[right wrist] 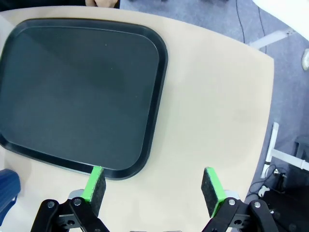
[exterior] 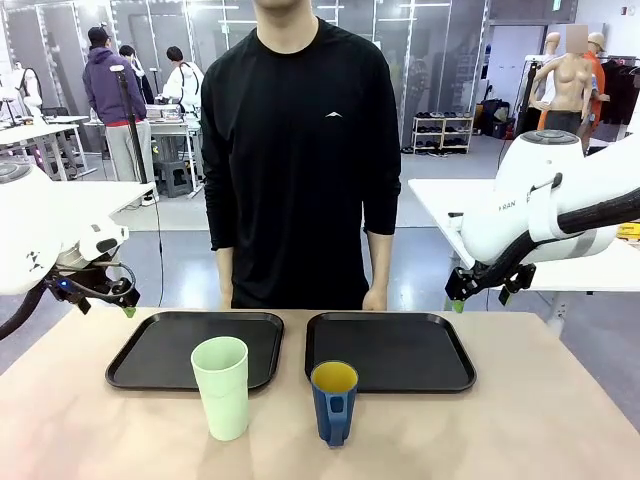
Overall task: Sort and store the cups by type.
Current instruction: Pick up the Reusable plastic cup.
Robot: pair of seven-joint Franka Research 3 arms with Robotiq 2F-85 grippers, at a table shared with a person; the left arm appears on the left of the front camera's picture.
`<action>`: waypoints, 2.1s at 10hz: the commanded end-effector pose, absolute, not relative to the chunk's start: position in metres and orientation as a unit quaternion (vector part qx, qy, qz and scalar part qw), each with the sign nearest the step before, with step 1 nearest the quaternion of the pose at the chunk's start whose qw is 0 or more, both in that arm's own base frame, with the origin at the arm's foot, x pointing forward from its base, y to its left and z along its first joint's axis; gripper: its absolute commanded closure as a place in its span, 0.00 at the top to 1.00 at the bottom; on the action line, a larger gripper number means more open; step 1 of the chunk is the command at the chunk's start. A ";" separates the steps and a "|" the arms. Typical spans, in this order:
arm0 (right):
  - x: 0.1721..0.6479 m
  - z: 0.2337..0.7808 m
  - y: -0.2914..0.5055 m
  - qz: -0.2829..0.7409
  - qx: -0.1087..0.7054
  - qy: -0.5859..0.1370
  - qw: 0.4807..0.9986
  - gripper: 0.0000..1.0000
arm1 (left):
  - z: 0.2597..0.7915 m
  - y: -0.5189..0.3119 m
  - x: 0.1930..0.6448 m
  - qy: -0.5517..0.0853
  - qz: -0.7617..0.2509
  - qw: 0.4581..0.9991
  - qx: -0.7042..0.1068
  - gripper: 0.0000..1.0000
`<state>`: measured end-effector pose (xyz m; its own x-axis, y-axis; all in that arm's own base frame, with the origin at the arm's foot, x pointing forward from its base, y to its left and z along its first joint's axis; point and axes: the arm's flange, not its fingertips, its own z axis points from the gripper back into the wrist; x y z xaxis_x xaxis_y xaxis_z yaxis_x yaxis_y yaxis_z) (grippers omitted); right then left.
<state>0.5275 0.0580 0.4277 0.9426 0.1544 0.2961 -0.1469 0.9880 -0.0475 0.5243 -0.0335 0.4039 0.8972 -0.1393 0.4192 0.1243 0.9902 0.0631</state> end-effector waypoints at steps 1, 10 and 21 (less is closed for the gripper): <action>0.533 0.431 0.052 0.071 -0.011 -0.157 0.985 1.00 | 0.401 -0.035 0.532 -0.224 -0.060 0.972 0.030 1.00; 0.528 0.428 0.058 0.076 -0.012 -0.151 0.985 1.00 | 0.404 -0.034 0.524 -0.216 -0.068 0.974 0.017 1.00; 0.528 0.428 0.058 0.076 -0.012 -0.151 0.985 1.00 | 0.404 -0.034 0.524 -0.216 -0.068 0.974 0.017 1.00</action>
